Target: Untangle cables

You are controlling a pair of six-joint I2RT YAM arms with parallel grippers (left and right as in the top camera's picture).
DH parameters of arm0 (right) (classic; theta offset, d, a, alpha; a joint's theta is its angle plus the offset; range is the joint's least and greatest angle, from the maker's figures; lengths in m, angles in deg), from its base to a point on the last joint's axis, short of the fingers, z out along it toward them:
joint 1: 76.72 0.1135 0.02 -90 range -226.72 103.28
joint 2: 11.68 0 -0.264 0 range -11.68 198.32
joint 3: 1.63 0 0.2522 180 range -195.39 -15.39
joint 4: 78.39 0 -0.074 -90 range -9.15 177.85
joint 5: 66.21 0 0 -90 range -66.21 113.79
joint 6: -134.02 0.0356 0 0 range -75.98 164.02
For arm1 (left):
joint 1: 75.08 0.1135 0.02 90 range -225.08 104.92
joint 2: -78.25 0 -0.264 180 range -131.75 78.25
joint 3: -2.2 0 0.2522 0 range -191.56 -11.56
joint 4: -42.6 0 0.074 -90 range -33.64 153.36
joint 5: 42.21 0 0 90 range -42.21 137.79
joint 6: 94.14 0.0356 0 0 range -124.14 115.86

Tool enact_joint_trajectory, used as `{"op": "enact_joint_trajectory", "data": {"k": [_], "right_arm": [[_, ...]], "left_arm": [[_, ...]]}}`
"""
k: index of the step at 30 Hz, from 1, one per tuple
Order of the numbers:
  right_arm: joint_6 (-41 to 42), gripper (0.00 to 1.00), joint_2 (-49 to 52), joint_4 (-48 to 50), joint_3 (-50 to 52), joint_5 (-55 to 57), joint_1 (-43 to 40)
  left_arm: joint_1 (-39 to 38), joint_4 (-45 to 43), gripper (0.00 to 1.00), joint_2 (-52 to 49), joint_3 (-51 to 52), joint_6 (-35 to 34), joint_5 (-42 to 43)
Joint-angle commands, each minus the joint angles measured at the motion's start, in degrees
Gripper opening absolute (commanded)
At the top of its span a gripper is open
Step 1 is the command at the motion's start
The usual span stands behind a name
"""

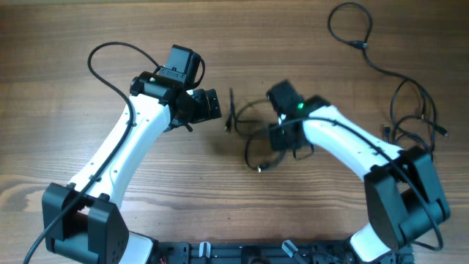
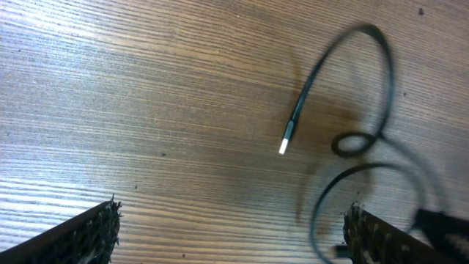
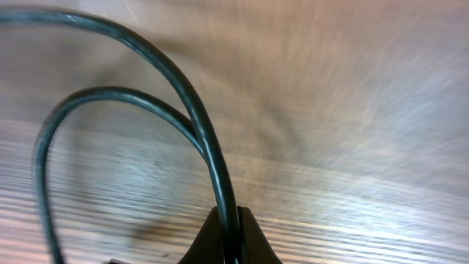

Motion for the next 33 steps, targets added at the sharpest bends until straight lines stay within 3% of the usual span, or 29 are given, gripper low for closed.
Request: {"op": "enact_joint_trajectory", "data": {"k": [1, 8, 15, 23, 24, 25, 26, 27, 28, 33], "right_arm": [[-2.91, 0.04, -4.55, -1.18, -7.74, 1.81, -2.16], [-6.93, 0.04, -5.88, 3.54, -8.59, -17.18, -2.58], [-0.72, 0.04, -5.88, 3.5, -8.55, 3.72, -8.7], [-0.79, 0.04, -5.79, 6.69, -8.33, 2.14, -25.88], [-0.98, 0.28, -5.66, 6.97, -8.33, -0.07, -27.3], [-1.42, 0.76, -5.44, 6.86, -8.33, -1.66, -28.48], [-2.73, 0.9, -5.31, 6.71, -8.26, -2.1, -28.96], [-3.45, 0.98, -5.31, 6.67, -8.02, -2.03, -29.07], [-3.98, 1.0, -5.31, 6.69, -7.63, -2.05, -29.07], [-3.93, 1.0, -5.31, 5.81, -6.45, -2.03, -29.07]], "left_arm": [[0.15, -0.13, 1.0, -0.66, -0.72, 0.28, -0.59], [0.15, -0.13, 1.0, -0.66, -0.72, 0.28, -0.59], [0.17, -0.15, 1.0, -0.66, -0.72, 0.28, -0.57], [0.15, -0.15, 1.0, -0.66, -0.72, 0.28, -0.57], [0.15, -0.13, 1.0, -0.66, -0.72, 0.28, -0.59], [0.15, -0.15, 1.0, -0.66, -0.72, 0.28, -0.59], [0.15, -0.15, 1.0, -0.66, -0.72, 0.28, -0.57], [0.15, -0.15, 1.0, -0.66, -0.72, 0.28, -0.59], [0.15, -0.15, 1.0, -0.66, -0.72, 0.28, -0.59], [0.15, -0.15, 1.0, -0.66, -0.72, 0.28, -0.57]]}}
